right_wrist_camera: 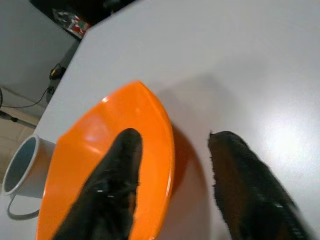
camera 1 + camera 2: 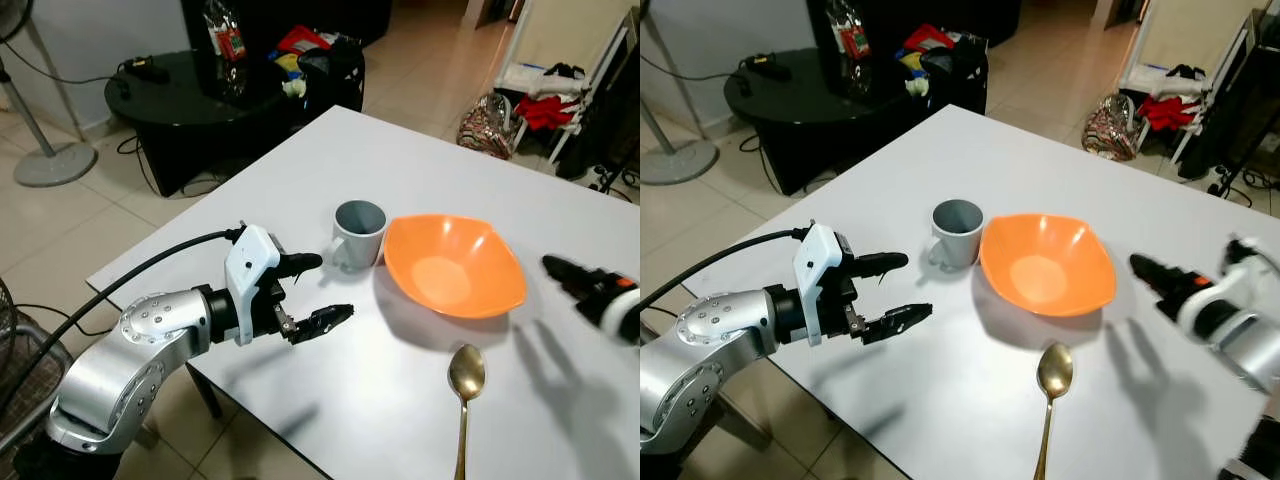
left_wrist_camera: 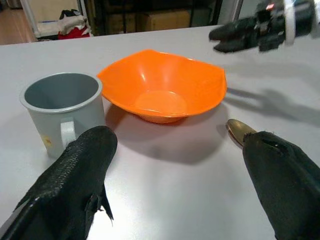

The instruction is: Setting the table

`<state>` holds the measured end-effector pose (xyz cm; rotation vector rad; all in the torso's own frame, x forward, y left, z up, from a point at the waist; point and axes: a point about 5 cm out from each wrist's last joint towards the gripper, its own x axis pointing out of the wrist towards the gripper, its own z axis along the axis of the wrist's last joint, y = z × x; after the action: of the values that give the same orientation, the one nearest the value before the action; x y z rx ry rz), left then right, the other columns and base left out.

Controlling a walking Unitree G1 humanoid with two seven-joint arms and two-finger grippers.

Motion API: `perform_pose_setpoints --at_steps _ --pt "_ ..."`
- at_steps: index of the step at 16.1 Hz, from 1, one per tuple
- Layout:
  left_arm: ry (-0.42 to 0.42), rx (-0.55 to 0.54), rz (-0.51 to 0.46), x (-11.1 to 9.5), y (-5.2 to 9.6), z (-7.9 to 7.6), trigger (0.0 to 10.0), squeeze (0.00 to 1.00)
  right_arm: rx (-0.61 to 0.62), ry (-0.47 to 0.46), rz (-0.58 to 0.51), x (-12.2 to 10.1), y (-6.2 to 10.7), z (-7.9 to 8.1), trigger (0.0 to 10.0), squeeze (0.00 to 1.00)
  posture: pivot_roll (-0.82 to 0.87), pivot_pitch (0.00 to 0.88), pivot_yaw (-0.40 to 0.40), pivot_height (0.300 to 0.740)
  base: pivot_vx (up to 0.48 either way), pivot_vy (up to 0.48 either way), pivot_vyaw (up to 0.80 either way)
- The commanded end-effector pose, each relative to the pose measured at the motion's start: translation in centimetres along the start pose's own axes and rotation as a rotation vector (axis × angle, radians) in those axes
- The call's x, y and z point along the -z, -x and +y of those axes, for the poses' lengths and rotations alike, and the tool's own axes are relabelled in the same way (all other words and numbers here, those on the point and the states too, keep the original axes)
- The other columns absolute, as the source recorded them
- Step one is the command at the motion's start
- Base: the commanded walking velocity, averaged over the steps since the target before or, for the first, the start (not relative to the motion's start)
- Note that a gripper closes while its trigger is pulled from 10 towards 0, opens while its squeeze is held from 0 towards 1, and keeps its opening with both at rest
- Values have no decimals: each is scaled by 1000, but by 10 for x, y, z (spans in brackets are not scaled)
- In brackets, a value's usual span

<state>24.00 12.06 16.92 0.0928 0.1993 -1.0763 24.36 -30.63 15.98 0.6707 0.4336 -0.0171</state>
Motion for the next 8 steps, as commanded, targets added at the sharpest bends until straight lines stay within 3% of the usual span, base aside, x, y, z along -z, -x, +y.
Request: perform_pose_setpoints --at_steps 1,2,3,4,5,6,7,8 --pt "-25 3 -2 -4 2 -1 10000 133 -48 61 -24 -7 3 13 10000 812 -11 0 6 740 0 0 0" --pt "-27 -15 -8 -4 4 -1 10000 129 -98 221 -119 -14 6 35 10000 0 -12 0 13 740 0 0 0" --pt "-37 -53 -20 -6 5 0 10000 129 -196 399 -278 -18 9 68 10000 0 -10 0 16 740 0 0 0" --pt "-49 -83 -31 -8 5 1 10000 125 -242 481 -327 -14 10 84 10000 0 -10 0 19 740 0 0 0" --pt "-75 -195 -71 -13 6 6 10000 129 -218 524 -343 0 1 100 10000 0 -1 0 17 740 0 0 0" --pt "-80 -292 -108 -17 8 10 10000 133 -232 521 -382 12 -4 114 10000 565 8 0 13 740 0 0 0" --pt "-84 -378 -135 -20 9 15 10000 161 -222 497 -412 18 -7 120 10000 1000 14 0 9 740 0 0 0" --pt "-73 -483 -178 -24 12 22 10000 216 -306 480 -418 30 -8 131 10000 1000 29 0 0 740 0 0 0"
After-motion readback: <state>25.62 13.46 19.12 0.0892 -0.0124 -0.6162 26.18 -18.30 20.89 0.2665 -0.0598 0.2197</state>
